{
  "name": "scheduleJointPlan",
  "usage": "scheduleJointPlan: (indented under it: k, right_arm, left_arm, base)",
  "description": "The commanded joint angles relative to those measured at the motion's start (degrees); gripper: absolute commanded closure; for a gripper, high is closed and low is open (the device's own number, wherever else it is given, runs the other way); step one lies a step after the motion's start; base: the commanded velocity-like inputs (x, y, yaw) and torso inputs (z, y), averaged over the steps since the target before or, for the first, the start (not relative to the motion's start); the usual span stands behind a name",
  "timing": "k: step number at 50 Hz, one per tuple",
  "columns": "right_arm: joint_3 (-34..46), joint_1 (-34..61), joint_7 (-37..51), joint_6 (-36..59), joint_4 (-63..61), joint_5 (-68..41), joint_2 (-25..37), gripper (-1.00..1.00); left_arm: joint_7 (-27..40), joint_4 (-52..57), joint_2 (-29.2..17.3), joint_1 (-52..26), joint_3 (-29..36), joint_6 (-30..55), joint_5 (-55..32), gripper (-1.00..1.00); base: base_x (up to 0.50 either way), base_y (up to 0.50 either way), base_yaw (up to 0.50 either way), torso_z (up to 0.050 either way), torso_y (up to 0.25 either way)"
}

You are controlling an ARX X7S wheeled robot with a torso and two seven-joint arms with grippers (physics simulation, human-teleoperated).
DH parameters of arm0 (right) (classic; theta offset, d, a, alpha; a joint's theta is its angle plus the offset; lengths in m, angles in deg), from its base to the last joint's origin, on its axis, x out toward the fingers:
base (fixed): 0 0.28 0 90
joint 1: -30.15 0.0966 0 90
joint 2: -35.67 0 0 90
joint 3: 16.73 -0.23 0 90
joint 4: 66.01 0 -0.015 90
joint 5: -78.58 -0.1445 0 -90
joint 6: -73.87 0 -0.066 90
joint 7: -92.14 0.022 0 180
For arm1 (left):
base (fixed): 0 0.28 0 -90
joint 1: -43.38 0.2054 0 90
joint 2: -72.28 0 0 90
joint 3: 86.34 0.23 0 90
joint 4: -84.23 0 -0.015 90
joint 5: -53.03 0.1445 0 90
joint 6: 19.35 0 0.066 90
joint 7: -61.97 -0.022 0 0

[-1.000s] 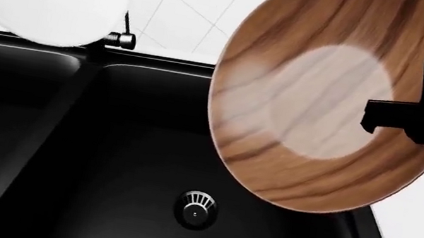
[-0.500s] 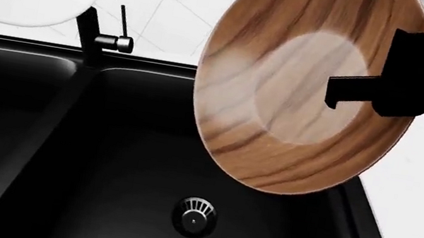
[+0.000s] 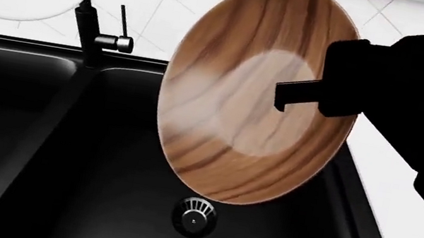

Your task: Stack the bowls in the sink.

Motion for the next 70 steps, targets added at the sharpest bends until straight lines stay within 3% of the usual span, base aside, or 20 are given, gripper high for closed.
scheduleJointPlan:
  k: [1,17,70]
  right_arm:
    - [1.21,-3.36,-2.05,-2.3,2.87,2.52,-3.92,1.0]
    - [-0.69,-10.42,-5.85,-10.86,4.08,3.94,-6.97,1.0]
    - [5.08,-20.99,-11.04,-14.94,13.44,11.54,-12.91,1.0]
  left_arm:
    - [0.19,-0.16,-0.13,-0.66,-1.13,0.19,0.02,1.0]
    - [0.57,0.06,-0.35,-0.27,-2.16,0.59,-0.46,1.0]
    - [-0.36,0.34,-1.76,2.76,-4.65,0.71,0.05,1.0]
  base:
    - [0.0,0.0,0.0,0.0,0.0]
    - [0.0,0.0,0.0,0.001,0.001]
    - [0.0,0.0,0.0,0.0,0.001]
